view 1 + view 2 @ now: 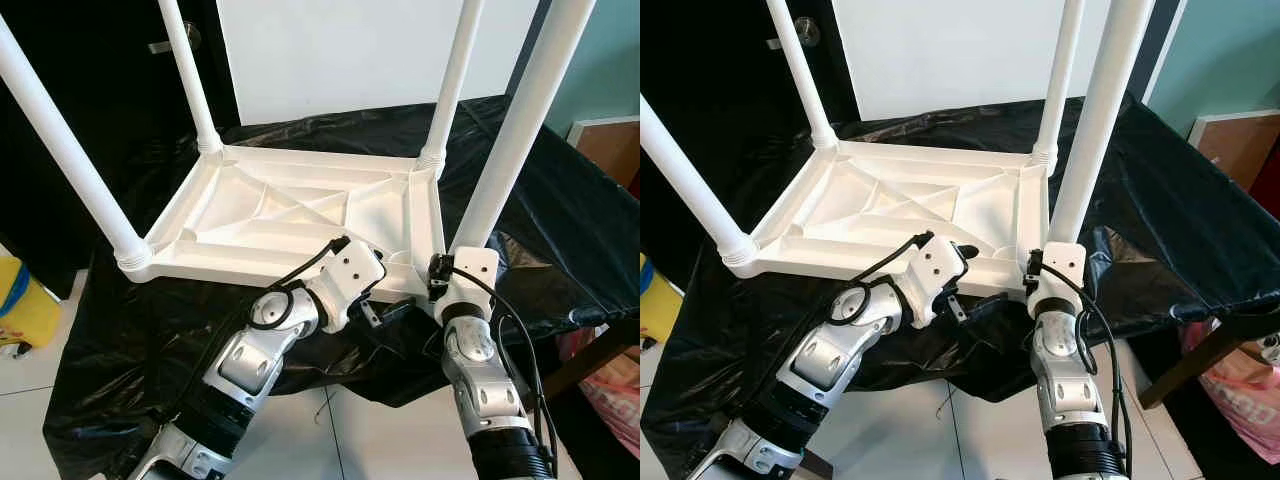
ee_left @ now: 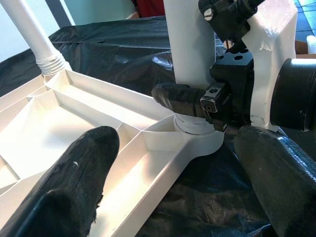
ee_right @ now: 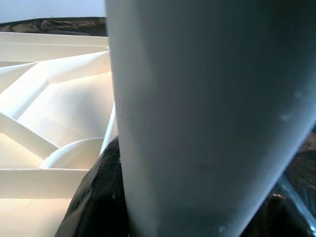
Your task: Building children table
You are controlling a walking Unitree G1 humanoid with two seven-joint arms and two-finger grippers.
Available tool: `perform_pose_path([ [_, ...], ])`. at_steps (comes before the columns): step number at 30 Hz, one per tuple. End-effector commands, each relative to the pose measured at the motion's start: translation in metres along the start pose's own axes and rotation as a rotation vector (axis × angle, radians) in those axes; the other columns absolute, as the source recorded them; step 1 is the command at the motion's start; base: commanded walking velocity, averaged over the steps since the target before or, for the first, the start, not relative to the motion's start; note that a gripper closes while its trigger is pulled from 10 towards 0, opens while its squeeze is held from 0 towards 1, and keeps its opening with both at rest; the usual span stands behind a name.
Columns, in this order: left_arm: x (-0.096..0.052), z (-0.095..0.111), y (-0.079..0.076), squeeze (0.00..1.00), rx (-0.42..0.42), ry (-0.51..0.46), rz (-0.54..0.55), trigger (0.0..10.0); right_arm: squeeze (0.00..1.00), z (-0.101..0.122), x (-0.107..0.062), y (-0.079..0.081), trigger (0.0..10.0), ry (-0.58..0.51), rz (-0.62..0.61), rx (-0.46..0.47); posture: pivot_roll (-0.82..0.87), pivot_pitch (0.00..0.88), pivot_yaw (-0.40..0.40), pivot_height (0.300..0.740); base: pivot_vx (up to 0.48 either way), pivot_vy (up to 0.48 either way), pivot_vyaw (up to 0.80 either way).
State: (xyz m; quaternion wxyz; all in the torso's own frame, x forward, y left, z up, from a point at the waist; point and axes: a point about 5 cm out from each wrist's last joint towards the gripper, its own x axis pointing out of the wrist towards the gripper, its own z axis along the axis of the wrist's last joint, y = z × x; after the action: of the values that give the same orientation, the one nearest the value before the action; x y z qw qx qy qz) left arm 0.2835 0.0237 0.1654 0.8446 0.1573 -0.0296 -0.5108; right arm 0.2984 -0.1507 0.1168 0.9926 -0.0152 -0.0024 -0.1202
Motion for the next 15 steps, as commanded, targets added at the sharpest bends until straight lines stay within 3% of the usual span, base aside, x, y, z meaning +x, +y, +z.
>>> perform_pose_path([
  [1, -0.001, -0.003, -0.001, 0.0, 0.006, 0.012, -0.001, 10.0, 0.0, -0.018, -0.006, -0.001, 10.0, 0.088, -0.03, -0.024, -0.15, 0.006, -0.033, 0.74, 0.0, 0.0, 0.0],
  [5, -0.001, -0.003, -0.001, 0.0, 0.005, 0.013, 0.0, 10.0, 0.0, -0.017, -0.006, -0.001, 10.0, 0.08, -0.036, -0.024, -0.15, 0.007, -0.033, 0.74, 0.0, 0.0, 0.0],
  [6, -0.001, -0.003, -0.001, 0.0, 0.005, 0.012, 0.0, 10.0, 0.2, -0.015, -0.006, -0.001, 10.0, 0.071, -0.04, -0.02, -0.15, 0.007, -0.033, 0.74, 0.0, 0.0, 0.0],
  [7, -0.001, -0.003, -0.001, 0.0, 0.004, 0.012, 0.0, 10.0, 0.2, -0.014, -0.005, -0.002, 10.0, 0.065, -0.043, -0.018, -0.15, 0.008, -0.032, 0.74, 0.0, 0.0, 0.0],
  [8, -0.001, -0.003, -0.001, 0.0, 0.005, 0.012, -0.001, 10.0, 1.0, -0.012, -0.006, -0.002, 10.0, 0.054, -0.041, -0.013, -0.15, 0.007, -0.032, 0.74, 0.0, 0.0, 0.0],
  [15, 0.0, -0.003, -0.001, 0.0, 0.004, 0.011, -0.002, 10.0, 1.0, -0.005, -0.007, -0.004, 10.0, -0.001, 0.003, 0.01, -0.16, 0.007, -0.032, 0.74, 0.0, 0.0, 0.0],
])
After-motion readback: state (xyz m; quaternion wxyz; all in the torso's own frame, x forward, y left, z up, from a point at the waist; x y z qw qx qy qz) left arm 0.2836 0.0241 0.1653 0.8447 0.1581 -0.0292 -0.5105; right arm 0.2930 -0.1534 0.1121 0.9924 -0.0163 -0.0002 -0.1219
